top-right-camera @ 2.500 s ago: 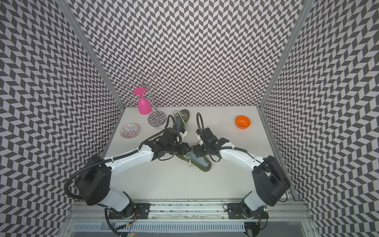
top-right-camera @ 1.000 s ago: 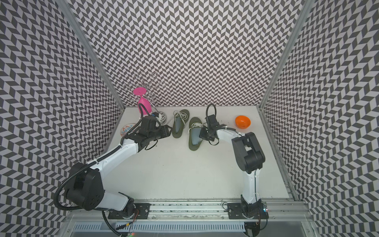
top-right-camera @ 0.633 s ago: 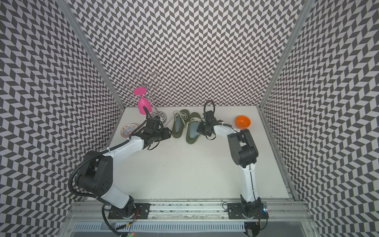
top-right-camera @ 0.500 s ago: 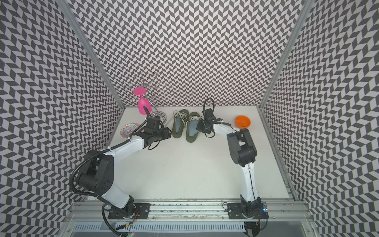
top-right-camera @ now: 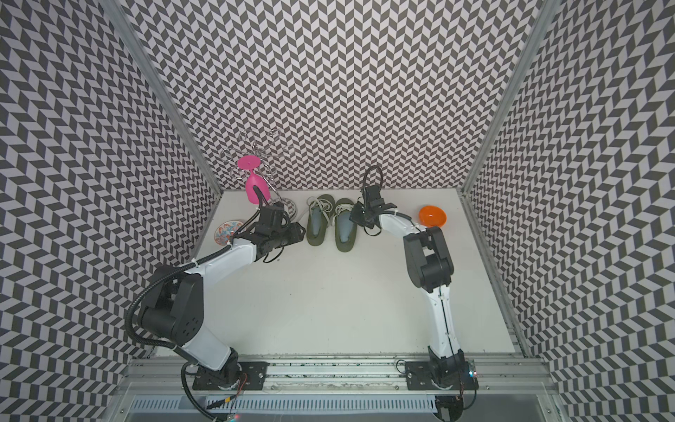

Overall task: Insert the insole into the shoe
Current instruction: Move the shoe to the center of the board.

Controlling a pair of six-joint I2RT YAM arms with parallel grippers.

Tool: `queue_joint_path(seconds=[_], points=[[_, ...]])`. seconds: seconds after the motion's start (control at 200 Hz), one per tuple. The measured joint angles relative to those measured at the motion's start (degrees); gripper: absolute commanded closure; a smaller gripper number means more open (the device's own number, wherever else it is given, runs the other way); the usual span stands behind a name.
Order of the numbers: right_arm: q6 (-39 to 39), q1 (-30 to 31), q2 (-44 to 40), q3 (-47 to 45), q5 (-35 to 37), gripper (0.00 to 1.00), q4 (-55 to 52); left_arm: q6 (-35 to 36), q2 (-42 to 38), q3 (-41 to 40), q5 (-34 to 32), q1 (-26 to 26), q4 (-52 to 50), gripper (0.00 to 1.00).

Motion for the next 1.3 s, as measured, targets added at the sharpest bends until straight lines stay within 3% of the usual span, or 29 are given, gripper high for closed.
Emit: queue_joint_path(seconds=[0.591, 0.731, 0.876, 0.896, 0.921, 0.926, 0.966, 0.981, 0.996, 1.182, 1.297], points=[[3.74, -0.74, 2.05, 3.10, 1.40, 0.89, 0.39, 0.04, 0.00, -0.24, -0.02, 0.15, 0.63, 0.49], [3.21, -0.74, 1.70, 2.08, -0.15, 0.64, 1.31, 0.17, -0.15, -0.55, -0.02, 0.39, 0.81, 0.49], [1.09, -0.94, -3.43, -7.54, -1.01, 0.45, 3.85, 0.50, -1.20, -1.73, -0.02, 0.76, 0.81, 0.45], [1.18, -1.05, -4.48, -8.87, -0.98, 0.42, 3.65, 0.83, -1.38, -1.84, -0.04, 0.76, 0.81, 0.41], [0.48, -1.16, -5.70, -10.58, -1.09, 0.38, 3.61, 1.05, -1.68, -2.01, -0.04, 0.76, 0.83, 0.07], [0.33, -1.18, -6.12, -11.06, -1.05, 0.38, 3.52, 1.25, -1.77, -2.05, -0.07, 0.76, 0.83, 0.04], [-0.42, -1.31, -8.50, -13.62, -1.09, 0.29, 3.39, 1.88, -2.51, -2.49, -0.07, 0.76, 0.94, 0.00], [-1.09, -1.36, -9.33, -14.51, -1.20, 0.09, 3.37, 2.01, -2.78, -2.73, -0.07, 0.76, 1.09, 0.00], [-1.20, -1.38, -10.36, -15.41, -1.14, 0.01, 3.15, 2.32, -3.23, -3.02, -0.09, 0.76, 1.22, 0.00], [-7.17, -2.51, -27.36, -28.09, 0.20, 0.00, 4.44, 5.46, -11.37, -9.70, -1.92, 0.76, 4.28, 0.00], [-11.93, -3.87, -37.27, -33.97, 4.87, 0.00, 6.69, 8.98, -17.73, -15.47, -6.91, 1.11, 7.82, 0.01]])
